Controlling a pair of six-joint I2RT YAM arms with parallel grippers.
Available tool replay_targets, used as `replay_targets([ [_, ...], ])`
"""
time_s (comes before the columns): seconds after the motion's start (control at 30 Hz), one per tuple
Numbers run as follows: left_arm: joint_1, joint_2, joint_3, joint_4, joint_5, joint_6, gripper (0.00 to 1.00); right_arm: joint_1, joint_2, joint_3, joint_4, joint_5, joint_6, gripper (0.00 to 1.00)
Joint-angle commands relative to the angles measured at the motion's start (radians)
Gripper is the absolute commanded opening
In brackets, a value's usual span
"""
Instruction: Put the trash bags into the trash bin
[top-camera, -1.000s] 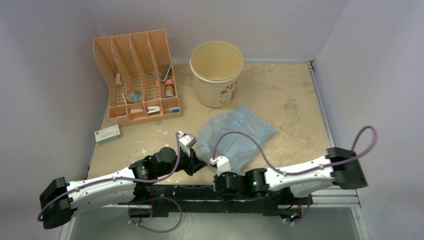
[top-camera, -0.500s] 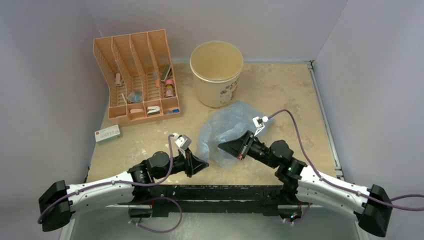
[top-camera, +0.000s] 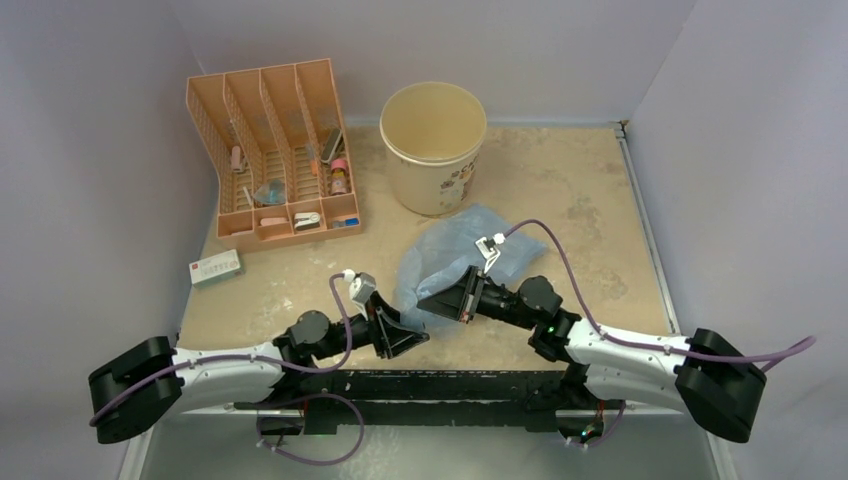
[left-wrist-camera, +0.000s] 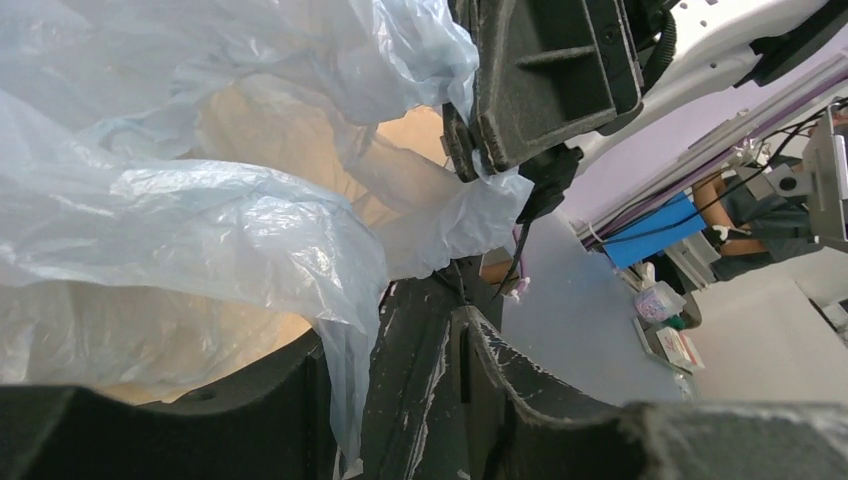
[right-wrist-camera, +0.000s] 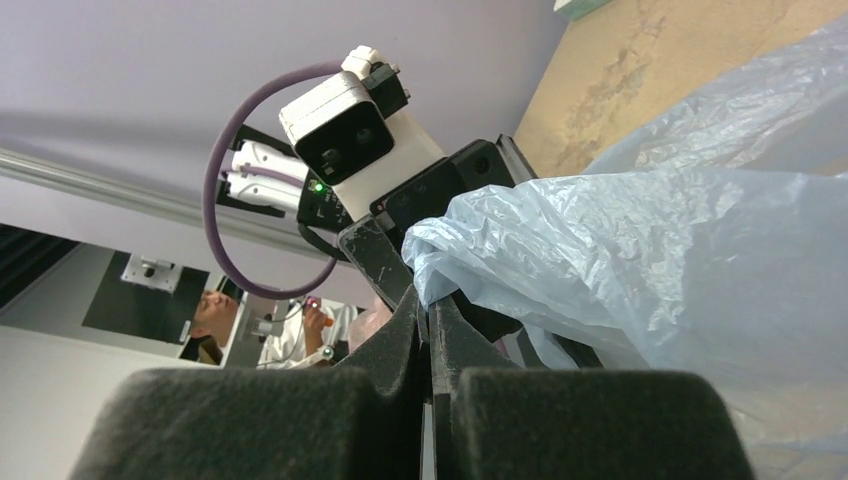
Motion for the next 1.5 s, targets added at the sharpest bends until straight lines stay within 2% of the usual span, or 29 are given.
replay_targets([
  [0.0,-0.001,0.034,0.042,0.158,0.059,0.009,0.42,-0.003,-0.010,0.022,0.085,-0.015,0.014,0.00],
  [0.1,-0.001,0.049,0.041,0.194,0.080,0.015,0.46,-0.002,-0.039,0.022,0.034,0.007,0.008,0.00],
  [0.33,-0.001,0.027,0.045,0.187,0.011,0.058,0.53,-0.003,-0.079,0.024,0.000,-0.003,0.000,0.00],
  [0.47,-0.001,0.042,0.126,0.113,0.021,0.149,0.58,-0.003,-0.069,0.041,-0.013,-0.041,-0.008,0.00],
  [0.6,-0.002,0.086,0.164,0.164,0.063,0.183,0.59,-0.003,-0.063,0.031,0.041,-0.056,0.017,0.00],
  [0.67,0.000,0.112,0.168,0.186,0.104,0.191,0.50,-0.003,-0.064,0.027,0.063,-0.066,0.027,0.00],
  [0.73,-0.002,0.124,0.165,0.184,0.129,0.183,0.28,-0.003,-0.068,0.033,0.054,-0.067,0.028,0.00],
  [0.77,-0.002,0.127,0.160,0.182,0.135,0.177,0.21,-0.003,-0.072,0.037,0.043,-0.064,0.023,0.01],
  [0.93,-0.002,0.085,0.144,0.101,0.141,0.180,0.01,-0.003,-0.109,0.055,-0.050,-0.020,-0.008,0.05],
  [1.0,-0.001,0.057,0.150,0.045,0.140,0.192,0.00,-0.002,-0.123,0.067,-0.089,-0.004,-0.025,0.11],
  [1.03,-0.001,0.042,0.157,0.016,0.138,0.200,0.00,-0.003,-0.129,0.077,-0.114,0.008,-0.041,0.17],
  [1.1,-0.002,0.020,0.188,-0.085,0.132,0.220,0.00,-0.002,-0.137,0.121,-0.203,0.053,-0.082,0.35],
  [1.13,-0.002,0.016,0.213,-0.150,0.128,0.236,0.00,0.000,-0.136,0.166,-0.274,0.071,-0.106,0.38],
  [1.23,-0.002,0.029,0.290,-0.290,0.103,0.256,0.00,0.011,-0.117,0.275,-0.521,0.185,-0.177,0.43],
  [1.37,-0.002,0.056,0.302,-0.286,0.068,0.240,0.00,0.120,-0.067,0.381,-0.740,0.456,-0.181,0.57],
  [1.47,-0.002,0.064,0.310,-0.285,0.045,0.236,0.00,0.232,0.014,0.483,-0.923,0.668,-0.135,0.57],
])
